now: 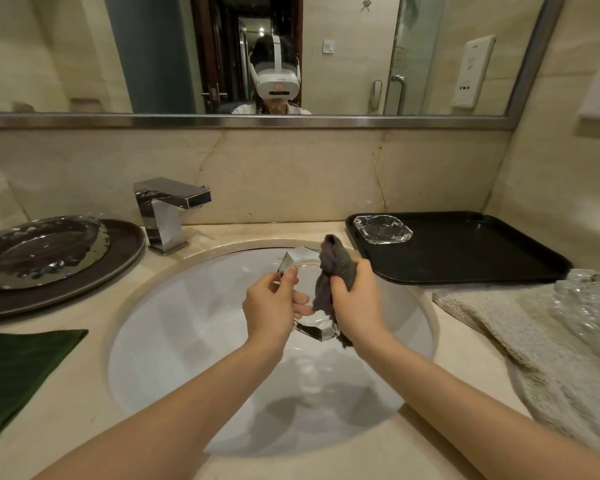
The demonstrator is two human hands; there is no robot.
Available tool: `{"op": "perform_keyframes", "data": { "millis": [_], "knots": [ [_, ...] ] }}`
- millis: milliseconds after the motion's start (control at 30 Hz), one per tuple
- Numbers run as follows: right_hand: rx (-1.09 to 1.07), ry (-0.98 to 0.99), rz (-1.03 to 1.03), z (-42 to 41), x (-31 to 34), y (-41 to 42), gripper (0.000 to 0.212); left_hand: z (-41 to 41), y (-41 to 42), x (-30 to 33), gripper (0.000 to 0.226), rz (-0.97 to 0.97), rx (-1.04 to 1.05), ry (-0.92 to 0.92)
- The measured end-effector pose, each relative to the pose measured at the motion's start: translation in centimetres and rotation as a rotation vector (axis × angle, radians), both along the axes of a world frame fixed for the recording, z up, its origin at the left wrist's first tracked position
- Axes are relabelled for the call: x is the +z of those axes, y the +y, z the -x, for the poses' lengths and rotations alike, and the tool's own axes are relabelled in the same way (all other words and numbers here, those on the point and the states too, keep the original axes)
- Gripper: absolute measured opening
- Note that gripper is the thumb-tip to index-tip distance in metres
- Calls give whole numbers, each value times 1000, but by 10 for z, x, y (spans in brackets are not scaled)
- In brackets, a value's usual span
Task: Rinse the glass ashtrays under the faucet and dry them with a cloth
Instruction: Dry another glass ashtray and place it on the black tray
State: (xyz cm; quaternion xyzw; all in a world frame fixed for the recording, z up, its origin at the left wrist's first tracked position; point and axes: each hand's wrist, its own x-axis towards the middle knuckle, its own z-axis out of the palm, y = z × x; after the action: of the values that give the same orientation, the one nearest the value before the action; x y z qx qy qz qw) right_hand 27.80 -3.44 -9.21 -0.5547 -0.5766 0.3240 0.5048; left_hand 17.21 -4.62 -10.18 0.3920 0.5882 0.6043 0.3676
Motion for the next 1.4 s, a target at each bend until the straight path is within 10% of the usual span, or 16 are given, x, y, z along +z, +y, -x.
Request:
{"op": "perform_keyframes", "data": {
  "millis": [233, 700, 933, 1167, 1400],
  "knots": [
    [85, 180, 342, 14, -21, 3, 22, 3, -1, 2, 24, 62, 45, -65],
    [176, -873, -118, -38, 12, 17, 26, 7, 1, 1, 25, 241, -386, 182],
    [127, -389, -202, -20, 15, 11, 14, 4, 1, 10, 31, 104, -142, 102],
    [13, 358, 132, 17, 2, -18, 24, -3, 1, 11, 30, 11, 89, -53],
    [105, 275, 167, 8, 9, -6, 6, 3, 7, 10, 31, 78, 49, -87]
  ]
}}
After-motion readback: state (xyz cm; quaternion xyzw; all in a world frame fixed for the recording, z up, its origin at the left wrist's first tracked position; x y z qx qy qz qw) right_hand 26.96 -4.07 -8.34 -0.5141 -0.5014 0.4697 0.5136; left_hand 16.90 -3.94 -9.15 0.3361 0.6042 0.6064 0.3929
